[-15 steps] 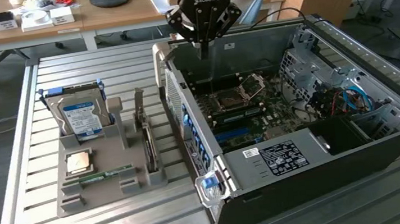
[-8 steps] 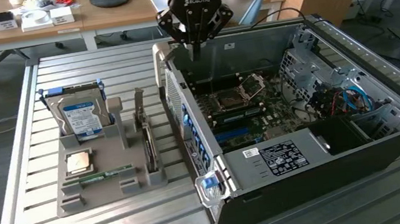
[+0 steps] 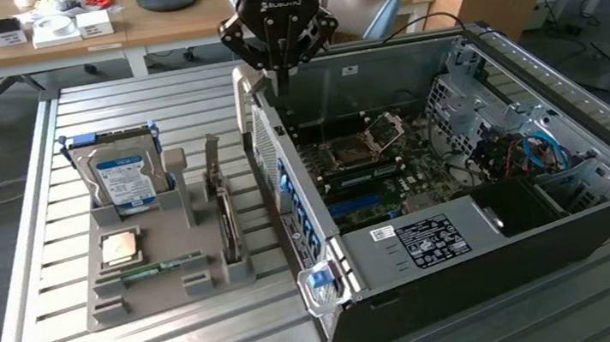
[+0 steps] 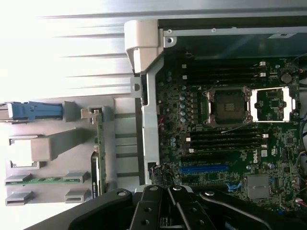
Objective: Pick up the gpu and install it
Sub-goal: 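Reach for the gpu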
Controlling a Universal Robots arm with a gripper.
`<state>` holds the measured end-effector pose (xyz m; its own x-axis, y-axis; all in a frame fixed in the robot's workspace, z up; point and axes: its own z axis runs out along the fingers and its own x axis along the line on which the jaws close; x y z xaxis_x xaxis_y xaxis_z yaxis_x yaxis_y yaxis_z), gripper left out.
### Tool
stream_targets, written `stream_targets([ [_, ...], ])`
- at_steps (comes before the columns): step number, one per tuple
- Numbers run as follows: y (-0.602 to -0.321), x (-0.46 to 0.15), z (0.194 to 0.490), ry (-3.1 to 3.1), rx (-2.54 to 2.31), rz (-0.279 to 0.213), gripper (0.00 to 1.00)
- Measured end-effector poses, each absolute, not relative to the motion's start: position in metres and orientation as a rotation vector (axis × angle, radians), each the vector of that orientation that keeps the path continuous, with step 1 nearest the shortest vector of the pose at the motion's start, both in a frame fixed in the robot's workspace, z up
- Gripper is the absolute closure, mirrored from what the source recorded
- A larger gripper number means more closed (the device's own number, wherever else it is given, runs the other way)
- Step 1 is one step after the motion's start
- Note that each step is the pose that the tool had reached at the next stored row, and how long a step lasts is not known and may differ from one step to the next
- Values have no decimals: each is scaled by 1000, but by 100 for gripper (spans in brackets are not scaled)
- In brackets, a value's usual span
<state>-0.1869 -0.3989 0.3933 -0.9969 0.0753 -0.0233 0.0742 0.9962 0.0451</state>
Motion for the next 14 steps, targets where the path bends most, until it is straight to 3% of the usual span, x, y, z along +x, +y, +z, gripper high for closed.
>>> stream_targets([
  [14,-399,-210,393,3114,116,69,89],
])
